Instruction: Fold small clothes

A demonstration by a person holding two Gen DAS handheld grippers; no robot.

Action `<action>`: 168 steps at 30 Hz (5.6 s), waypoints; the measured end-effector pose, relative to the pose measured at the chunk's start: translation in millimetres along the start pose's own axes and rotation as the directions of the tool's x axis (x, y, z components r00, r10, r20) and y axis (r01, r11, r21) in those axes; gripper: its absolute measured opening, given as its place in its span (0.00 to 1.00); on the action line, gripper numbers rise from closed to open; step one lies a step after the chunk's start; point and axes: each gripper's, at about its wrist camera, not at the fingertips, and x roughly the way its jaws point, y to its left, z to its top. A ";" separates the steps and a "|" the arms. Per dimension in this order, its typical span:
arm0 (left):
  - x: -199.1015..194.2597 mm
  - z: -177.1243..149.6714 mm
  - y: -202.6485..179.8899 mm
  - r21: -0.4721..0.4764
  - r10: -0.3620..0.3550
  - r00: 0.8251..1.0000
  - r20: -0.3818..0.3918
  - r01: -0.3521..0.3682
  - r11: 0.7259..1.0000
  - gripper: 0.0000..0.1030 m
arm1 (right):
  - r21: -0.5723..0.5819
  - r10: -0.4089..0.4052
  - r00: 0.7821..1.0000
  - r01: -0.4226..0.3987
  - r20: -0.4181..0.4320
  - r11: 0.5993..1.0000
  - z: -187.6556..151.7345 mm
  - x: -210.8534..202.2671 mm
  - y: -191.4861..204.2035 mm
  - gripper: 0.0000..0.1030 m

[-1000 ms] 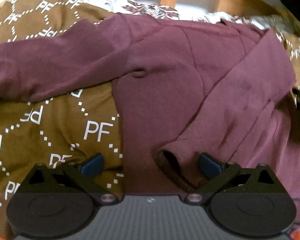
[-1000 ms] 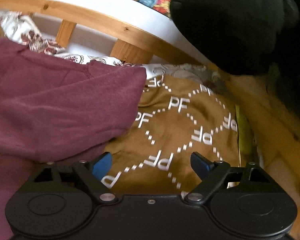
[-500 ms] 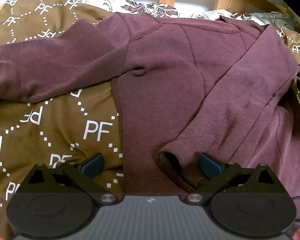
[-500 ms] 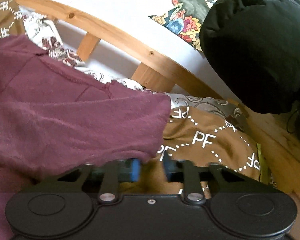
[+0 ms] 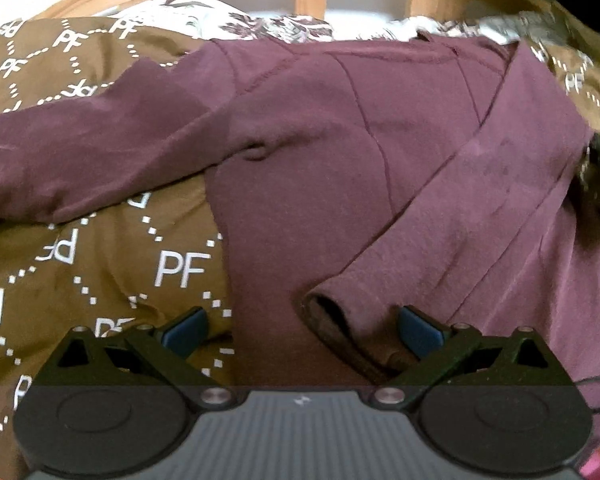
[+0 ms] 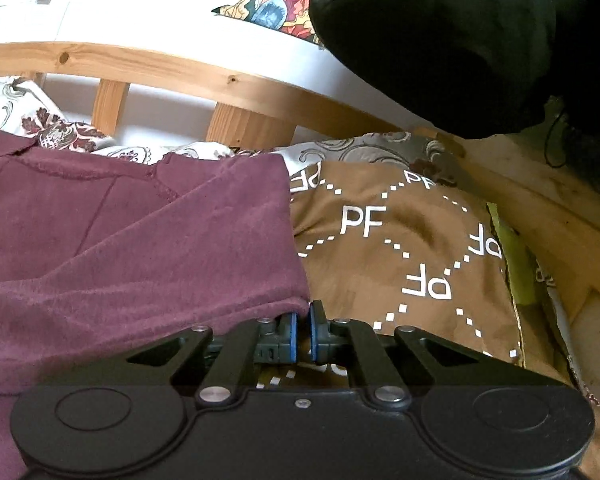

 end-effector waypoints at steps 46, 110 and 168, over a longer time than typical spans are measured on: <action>-145.1 -27.4 259.4 -0.851 0.466 0.849 0.248 -0.039 0.524 0.04 | 0.235 0.443 0.896 -0.427 -0.019 0.873 -1.4 -138.2 56.1 0.99; -20.9 40.0 132.1 -0.261 -0.108 0.972 0.207 0.162 0.952 0.89 | 0.322 0.410 0.903 -0.353 -0.130 0.878 -5.9 -122.0 33.1 0.97; 60.1 83.9 124.0 -0.253 0.028 0.974 0.226 0.031 0.967 0.58 | 0.379 0.415 0.870 -0.302 -0.266 0.875 -16.3 -91.7 35.5 0.41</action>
